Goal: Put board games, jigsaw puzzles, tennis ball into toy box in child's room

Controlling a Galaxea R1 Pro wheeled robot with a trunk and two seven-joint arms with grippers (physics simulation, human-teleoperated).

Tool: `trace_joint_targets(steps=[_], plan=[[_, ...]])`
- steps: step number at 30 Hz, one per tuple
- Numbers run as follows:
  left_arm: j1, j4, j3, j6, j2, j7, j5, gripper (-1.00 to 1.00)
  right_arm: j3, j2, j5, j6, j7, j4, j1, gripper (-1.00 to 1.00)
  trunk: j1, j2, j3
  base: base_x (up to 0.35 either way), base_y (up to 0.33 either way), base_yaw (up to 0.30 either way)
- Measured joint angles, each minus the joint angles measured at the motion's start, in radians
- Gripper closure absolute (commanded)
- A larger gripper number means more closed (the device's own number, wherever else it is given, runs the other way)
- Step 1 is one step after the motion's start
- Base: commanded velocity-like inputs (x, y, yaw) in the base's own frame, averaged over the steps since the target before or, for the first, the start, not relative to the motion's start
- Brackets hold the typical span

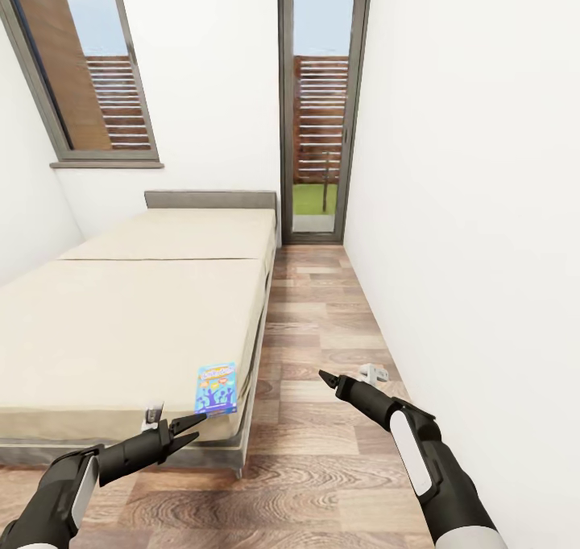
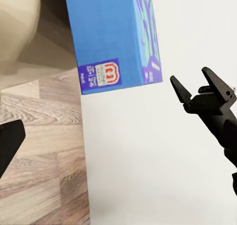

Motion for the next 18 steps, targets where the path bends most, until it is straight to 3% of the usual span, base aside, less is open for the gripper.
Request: trace_joint_targets(steps=[7,11,18], plan=[[0.000,0.000,0.001,-0.010,-0.001,0.003,0.000,-1.00,0.000,0.000,0.001,0.001,0.000,0.000,0.000,-1.00,0.000,0.000,0.000,0.000,0.000,0.000],[0.000,0.004,0.002,-0.074,-0.002,0.007,0.001,-1.00,0.000,0.000,0.001,0.000,0.000,0.000,0.000,-1.00,0.000,0.000,0.000,0.000,0.000,0.000],[-0.002,0.026,0.002,-0.111,-0.005,0.015,0.001,-1.00,0.000,0.000,0.002,-0.001,0.000,0.000,0.000,-1.00,0.000,0.000,0.000,0.000,0.000,0.000]])
